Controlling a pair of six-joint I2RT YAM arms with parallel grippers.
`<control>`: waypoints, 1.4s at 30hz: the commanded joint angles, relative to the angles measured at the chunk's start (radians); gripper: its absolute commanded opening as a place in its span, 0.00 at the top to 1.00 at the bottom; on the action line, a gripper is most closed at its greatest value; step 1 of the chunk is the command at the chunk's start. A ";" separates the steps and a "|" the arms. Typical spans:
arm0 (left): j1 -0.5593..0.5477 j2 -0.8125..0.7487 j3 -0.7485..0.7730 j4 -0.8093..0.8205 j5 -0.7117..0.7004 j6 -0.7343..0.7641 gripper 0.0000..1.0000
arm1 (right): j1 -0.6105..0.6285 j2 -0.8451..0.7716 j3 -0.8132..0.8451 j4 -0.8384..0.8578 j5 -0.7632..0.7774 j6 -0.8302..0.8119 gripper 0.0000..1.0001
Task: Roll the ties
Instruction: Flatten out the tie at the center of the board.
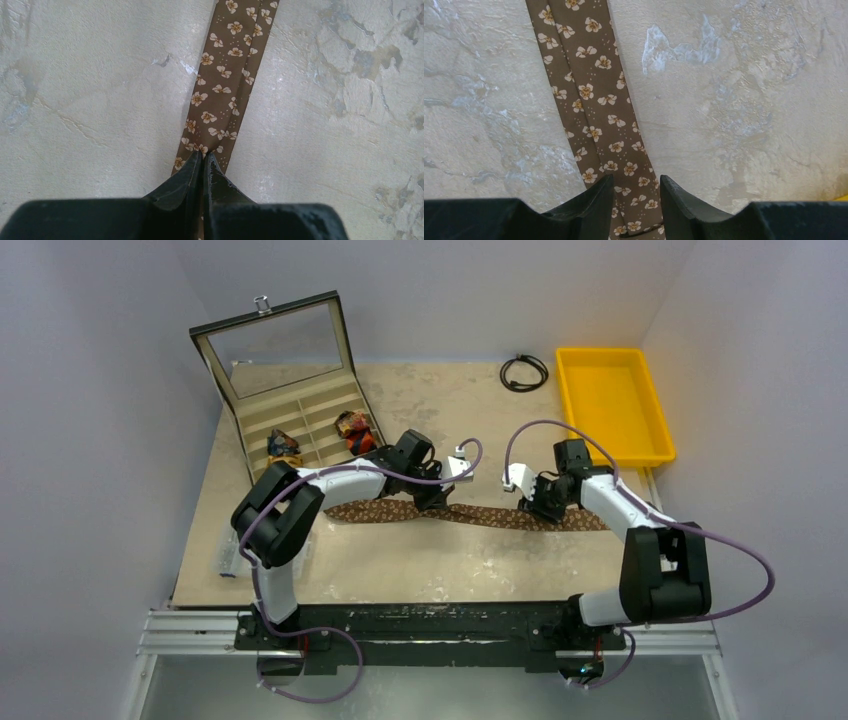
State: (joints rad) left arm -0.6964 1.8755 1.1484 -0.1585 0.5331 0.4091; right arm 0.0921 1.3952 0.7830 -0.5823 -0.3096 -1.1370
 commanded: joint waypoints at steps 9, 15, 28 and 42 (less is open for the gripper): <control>-0.004 -0.003 0.028 0.004 0.000 -0.012 1.00 | 0.001 0.100 0.055 -0.043 -0.074 0.012 0.70; -0.007 -0.010 0.036 0.000 0.011 -0.019 1.00 | 0.000 0.088 0.044 -0.046 -0.068 -0.013 0.89; -0.048 -0.001 0.051 -0.005 0.009 -0.036 1.00 | -0.052 0.050 0.038 -0.080 -0.042 -0.070 0.86; -0.072 0.038 0.106 -0.029 -0.022 -0.049 1.00 | -0.114 -0.009 0.153 -0.238 -0.090 0.028 0.61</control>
State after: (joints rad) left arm -0.7620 1.9026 1.2140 -0.1844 0.5209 0.3756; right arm 0.0231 1.4399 0.8234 -0.6998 -0.3435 -1.1843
